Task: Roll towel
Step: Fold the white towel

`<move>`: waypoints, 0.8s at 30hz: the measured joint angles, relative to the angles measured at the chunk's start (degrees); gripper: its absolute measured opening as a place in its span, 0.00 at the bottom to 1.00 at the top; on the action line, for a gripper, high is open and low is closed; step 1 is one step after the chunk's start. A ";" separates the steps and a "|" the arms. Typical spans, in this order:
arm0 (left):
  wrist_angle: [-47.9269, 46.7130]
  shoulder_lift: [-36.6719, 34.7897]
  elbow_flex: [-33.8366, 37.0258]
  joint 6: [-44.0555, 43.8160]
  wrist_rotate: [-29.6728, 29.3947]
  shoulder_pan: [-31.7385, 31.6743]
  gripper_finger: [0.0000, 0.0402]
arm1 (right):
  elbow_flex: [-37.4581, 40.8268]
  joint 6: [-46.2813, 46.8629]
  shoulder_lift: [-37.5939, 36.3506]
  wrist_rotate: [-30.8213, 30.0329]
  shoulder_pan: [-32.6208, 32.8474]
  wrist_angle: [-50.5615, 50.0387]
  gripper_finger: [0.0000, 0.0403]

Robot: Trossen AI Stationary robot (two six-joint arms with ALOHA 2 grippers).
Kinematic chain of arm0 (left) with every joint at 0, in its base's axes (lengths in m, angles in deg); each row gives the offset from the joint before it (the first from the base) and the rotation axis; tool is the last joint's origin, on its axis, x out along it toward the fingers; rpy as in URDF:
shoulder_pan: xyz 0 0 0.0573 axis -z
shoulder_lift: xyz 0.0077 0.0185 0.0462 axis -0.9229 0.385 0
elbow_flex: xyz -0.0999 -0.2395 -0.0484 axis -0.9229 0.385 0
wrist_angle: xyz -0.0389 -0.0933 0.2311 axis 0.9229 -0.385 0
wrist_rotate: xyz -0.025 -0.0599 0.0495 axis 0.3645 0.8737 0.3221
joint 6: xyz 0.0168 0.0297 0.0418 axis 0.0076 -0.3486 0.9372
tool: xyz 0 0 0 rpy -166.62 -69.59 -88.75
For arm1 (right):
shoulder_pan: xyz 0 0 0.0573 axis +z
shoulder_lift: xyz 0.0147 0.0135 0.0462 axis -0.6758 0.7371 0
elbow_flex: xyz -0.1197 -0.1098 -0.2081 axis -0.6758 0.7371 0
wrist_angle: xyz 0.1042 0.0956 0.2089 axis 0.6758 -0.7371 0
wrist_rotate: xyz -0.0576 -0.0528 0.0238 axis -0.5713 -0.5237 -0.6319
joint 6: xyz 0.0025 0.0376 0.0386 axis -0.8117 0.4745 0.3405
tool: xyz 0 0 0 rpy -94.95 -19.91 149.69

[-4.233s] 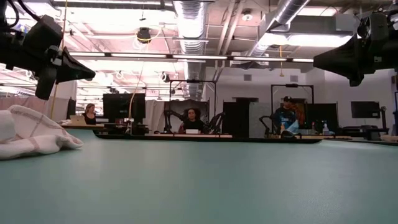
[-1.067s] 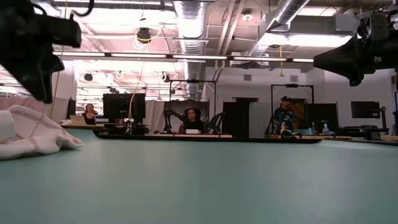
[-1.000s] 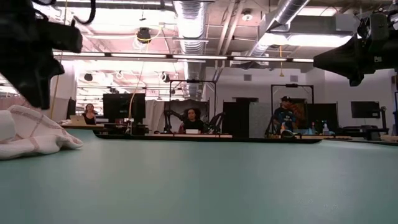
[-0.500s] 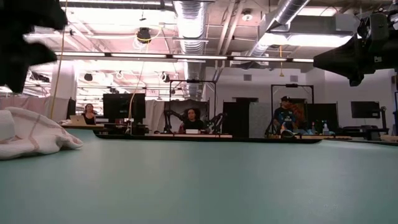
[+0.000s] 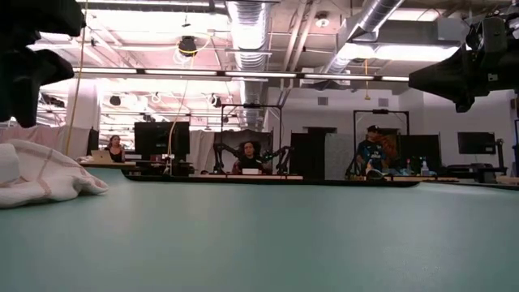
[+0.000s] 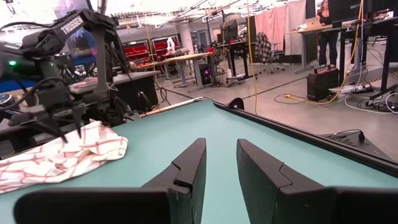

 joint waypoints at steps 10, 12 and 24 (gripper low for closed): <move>-1.60 8.83 0.00 -2.30 -1.59 2.09 0.33 | 0.00 0.14 -0.01 0.01 0.00 0.00 0.28; -1.76 9.93 0.00 -2.35 -2.72 2.28 0.33 | 0.00 0.14 0.00 0.01 0.00 0.00 0.28; -6.96 11.95 0.00 -1.99 -9.16 2.29 0.04 | 0.00 0.14 -0.02 0.01 0.00 0.00 0.28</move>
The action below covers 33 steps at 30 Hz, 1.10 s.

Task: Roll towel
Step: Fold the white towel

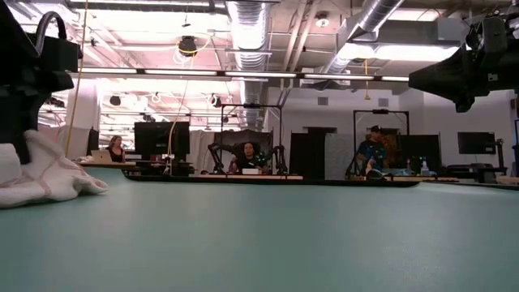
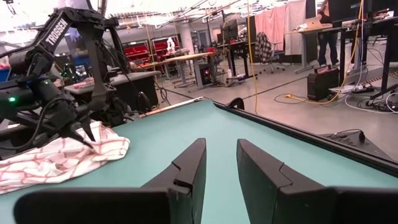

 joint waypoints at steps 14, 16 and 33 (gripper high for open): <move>-10.86 0.01 -25.46 26.44 -22.27 -9.49 0.00 | 0.00 -0.04 0.00 -0.22 -0.37 0.13 0.28; -10.79 0.01 -29.83 33.13 -24.95 -10.80 0.00 | 0.00 -0.07 0.02 0.78 -0.53 0.81 0.28; 7.53 -0.05 -50.16 80.57 -21.92 -27.73 0.00 | 0.00 -7.10 8.00 13.48 -3.98 16.86 0.28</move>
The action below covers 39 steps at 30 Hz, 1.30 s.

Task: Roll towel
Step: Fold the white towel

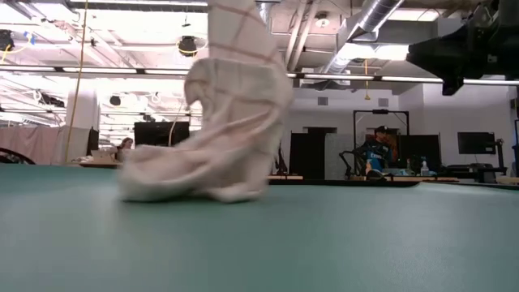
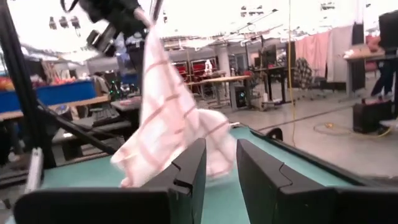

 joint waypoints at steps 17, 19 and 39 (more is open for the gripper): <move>9.39 -0.03 -10.92 19.23 63.63 -3.66 0.00 | -4.70 -12.32 28.86 0.39 -2.95 20.66 0.28; 6.38 -0.15 -11.67 14.59 73.54 -4.14 0.00 | -6.24 -12.50 31.73 1.66 -3.60 21.43 0.28; -15.96 0.90 -1.55 -24.37 61.27 -0.68 0.00 | -37.10 -7.83 85.08 24.15 -2.11 16.99 0.31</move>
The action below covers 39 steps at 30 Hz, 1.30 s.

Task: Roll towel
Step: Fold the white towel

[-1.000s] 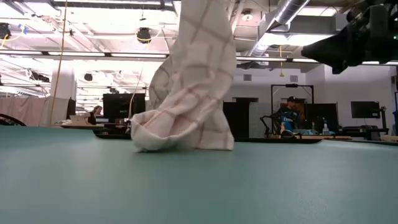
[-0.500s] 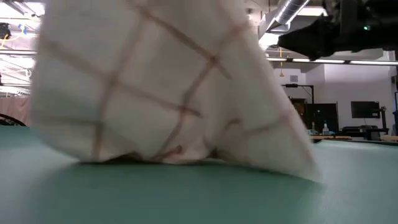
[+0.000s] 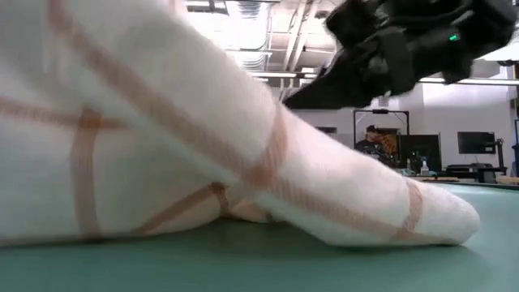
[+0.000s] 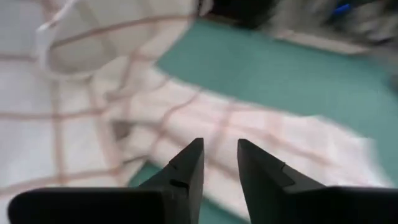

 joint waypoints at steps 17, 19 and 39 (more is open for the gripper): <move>-5.74 -0.05 1.11 -3.20 -13.09 6.95 0.00 | -11.75 12.14 9.26 18.89 -1.79 -21.82 0.64; -5.74 -0.04 1.11 -2.26 -13.54 7.22 0.00 | -11.75 12.84 9.22 18.89 -1.79 -23.55 0.64; -5.53 -0.02 1.11 1.67 -16.71 7.35 0.00 | -11.84 14.80 13.77 14.46 1.12 -20.28 0.58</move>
